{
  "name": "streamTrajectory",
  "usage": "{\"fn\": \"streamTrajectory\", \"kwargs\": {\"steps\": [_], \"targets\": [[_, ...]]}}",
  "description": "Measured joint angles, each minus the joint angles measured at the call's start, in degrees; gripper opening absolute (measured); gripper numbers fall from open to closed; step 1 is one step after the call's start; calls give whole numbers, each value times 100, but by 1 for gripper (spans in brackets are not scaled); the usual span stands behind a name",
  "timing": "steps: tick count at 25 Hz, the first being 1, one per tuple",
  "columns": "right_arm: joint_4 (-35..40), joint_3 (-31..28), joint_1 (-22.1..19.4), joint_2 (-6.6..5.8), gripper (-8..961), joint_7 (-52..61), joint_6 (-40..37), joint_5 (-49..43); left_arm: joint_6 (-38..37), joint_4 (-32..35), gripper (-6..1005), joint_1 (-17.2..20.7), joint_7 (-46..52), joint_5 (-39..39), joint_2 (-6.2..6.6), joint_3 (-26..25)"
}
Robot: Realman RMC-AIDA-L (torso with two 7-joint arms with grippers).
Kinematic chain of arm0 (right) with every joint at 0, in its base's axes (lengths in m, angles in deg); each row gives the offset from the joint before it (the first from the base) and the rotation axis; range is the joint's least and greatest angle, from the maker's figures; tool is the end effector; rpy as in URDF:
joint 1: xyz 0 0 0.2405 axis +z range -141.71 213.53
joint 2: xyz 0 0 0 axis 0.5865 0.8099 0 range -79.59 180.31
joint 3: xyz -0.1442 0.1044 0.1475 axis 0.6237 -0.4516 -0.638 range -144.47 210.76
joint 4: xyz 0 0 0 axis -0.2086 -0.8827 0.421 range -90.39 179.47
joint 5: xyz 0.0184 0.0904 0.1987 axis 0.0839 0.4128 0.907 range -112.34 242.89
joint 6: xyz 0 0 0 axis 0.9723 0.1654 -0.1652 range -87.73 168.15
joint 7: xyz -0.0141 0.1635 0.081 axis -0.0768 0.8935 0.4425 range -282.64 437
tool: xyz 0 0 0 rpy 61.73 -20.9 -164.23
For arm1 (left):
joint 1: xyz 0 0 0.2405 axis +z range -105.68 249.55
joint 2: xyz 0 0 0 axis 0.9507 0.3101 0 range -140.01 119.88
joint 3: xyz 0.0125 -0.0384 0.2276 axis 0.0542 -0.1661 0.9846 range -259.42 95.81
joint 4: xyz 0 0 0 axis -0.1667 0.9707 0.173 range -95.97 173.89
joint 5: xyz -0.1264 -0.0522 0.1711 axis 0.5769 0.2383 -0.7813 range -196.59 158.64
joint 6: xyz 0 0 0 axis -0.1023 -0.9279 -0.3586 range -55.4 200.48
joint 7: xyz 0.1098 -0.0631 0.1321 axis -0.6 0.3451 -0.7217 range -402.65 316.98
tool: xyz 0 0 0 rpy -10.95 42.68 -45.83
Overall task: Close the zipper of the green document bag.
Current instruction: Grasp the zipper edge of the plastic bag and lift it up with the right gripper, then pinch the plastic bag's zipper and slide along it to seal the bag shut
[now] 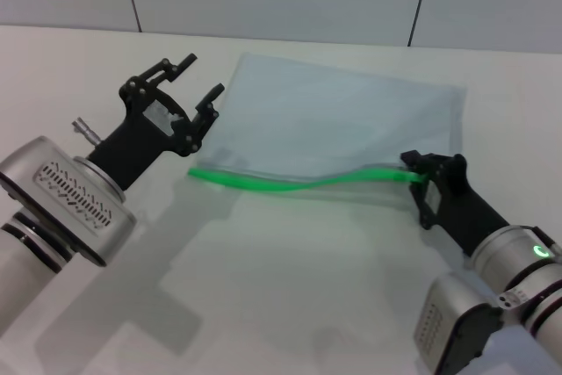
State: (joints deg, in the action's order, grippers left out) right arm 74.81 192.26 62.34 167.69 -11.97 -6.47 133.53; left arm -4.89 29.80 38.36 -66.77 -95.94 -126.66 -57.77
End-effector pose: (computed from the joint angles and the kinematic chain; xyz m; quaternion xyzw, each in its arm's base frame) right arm 0.2503 0.3395 -0.1313 -0.7846 -0.3498 -0.1356 0.4936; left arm -0.2529 0.3578 -0.0449 -0.8001 0.1198 -0.1770 0.5605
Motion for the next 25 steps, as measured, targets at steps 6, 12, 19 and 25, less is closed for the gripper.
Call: {"fn": "streamTrajectory", "kwargs": {"steps": [6, 12, 19, 25], "targets": [[375, -51, 58, 0, 47, 12, 214, 9, 3, -22, 457, -38, -3, -642, -9, 5], [565, -25, 168, 0, 47, 34, 239, 12, 54, -46, 457, -145, 3, -1286, -21, 143], [831, 126, 248, -2, 47, 37, 239, 13, 236, -49, 456, -264, -2, -1340, -22, 767], [919, 272, 293, -6, 46, 61, 239, 12, 238, -24, 456, -308, -14, -1375, -22, 952]]}}
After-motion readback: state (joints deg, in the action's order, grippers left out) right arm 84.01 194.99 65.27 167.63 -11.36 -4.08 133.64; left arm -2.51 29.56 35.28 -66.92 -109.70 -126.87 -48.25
